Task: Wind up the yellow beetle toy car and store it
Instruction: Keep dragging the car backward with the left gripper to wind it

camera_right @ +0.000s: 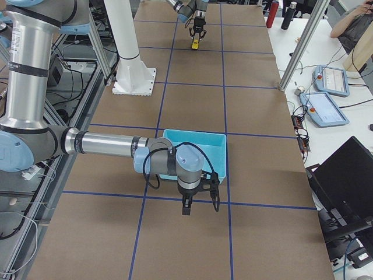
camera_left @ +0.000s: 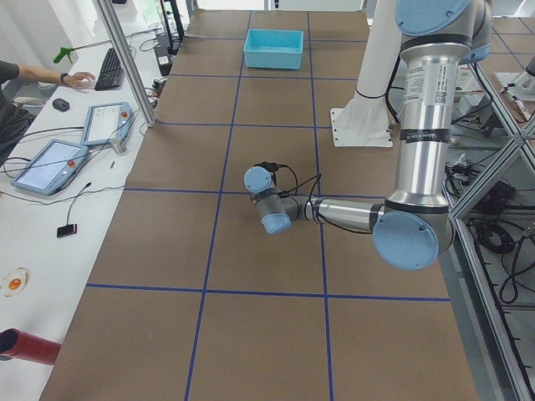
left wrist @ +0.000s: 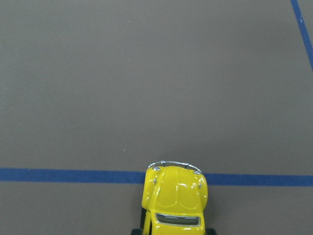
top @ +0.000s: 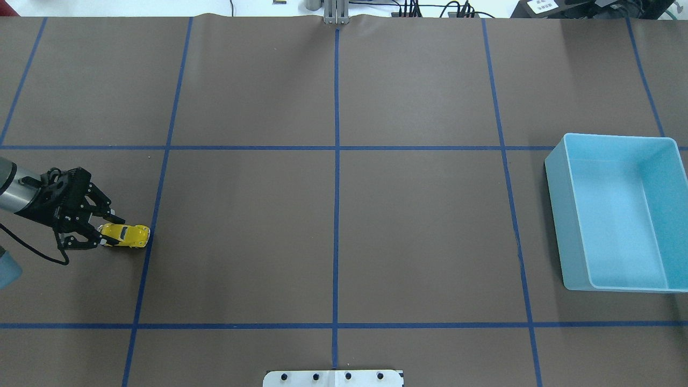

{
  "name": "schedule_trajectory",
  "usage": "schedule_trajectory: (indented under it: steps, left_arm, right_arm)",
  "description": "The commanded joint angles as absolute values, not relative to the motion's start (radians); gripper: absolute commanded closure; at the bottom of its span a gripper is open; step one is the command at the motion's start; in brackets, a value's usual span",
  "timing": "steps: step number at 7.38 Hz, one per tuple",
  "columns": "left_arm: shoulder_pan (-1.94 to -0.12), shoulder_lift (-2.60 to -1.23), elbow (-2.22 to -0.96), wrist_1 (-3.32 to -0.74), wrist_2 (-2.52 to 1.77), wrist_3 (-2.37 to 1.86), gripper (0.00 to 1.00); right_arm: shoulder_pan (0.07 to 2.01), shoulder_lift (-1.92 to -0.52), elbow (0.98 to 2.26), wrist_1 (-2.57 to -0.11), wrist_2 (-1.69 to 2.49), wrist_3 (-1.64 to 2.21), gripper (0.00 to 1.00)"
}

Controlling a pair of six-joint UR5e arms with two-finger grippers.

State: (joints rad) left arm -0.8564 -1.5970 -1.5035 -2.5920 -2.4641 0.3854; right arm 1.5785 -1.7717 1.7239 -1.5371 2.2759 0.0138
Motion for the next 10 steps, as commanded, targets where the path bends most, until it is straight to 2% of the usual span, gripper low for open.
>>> schedule_trajectory:
  steps: [1, 10]
  left_arm:
    - [-0.873, -1.594, -1.486, -2.614, -2.477, 0.387, 1.00]
    - [-0.933, -1.569, -1.362, -2.796, -2.530, 0.387, 1.00]
  right_arm:
    - [1.577, -1.772, 1.724, -1.537, 2.275, 0.012, 0.00]
    - [1.577, -1.772, 1.727, -1.536, 2.275, 0.012, 0.00]
